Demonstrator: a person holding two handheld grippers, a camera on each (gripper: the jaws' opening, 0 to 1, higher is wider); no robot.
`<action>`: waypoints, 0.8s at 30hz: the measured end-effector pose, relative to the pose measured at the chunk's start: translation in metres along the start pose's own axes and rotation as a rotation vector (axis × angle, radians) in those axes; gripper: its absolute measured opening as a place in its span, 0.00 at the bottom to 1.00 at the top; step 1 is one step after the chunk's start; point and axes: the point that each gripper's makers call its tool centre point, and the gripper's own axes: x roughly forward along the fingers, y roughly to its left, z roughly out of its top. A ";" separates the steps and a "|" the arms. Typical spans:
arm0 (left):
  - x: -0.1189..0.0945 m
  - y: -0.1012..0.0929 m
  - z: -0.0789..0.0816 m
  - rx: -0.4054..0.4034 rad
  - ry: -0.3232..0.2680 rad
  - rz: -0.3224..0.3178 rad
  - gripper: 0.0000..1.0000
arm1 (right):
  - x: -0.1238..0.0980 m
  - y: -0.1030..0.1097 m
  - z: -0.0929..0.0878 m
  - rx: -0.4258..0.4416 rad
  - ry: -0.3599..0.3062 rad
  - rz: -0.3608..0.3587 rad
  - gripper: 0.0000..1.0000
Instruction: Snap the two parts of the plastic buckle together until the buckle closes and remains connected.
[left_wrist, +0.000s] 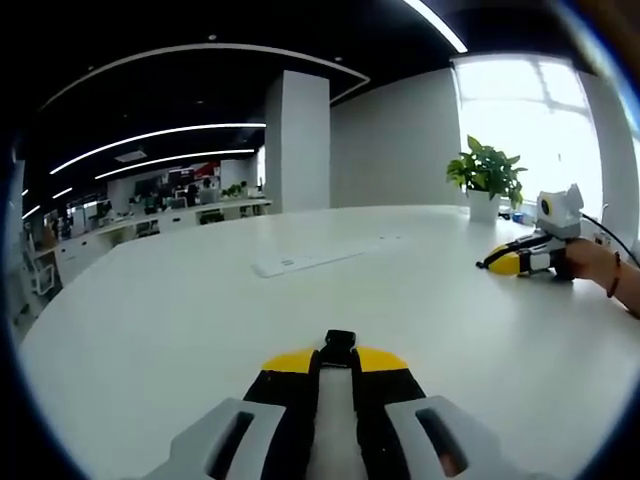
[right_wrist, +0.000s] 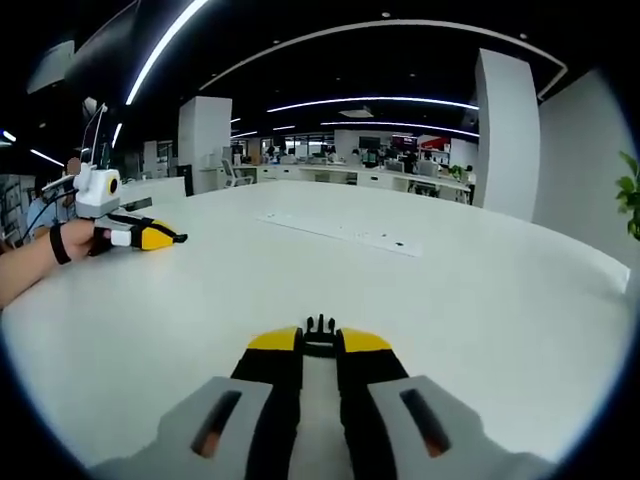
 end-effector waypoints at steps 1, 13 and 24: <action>-0.001 -0.002 0.000 0.006 -0.001 -0.003 0.12 | -0.001 0.002 0.000 -0.001 0.000 0.001 0.12; -0.004 -0.004 -0.002 0.000 0.004 -0.010 0.11 | 0.001 0.002 0.000 0.001 0.003 0.007 0.12; -0.002 0.001 -0.001 0.006 0.004 -0.006 0.11 | 0.003 0.001 0.000 0.013 0.006 0.013 0.12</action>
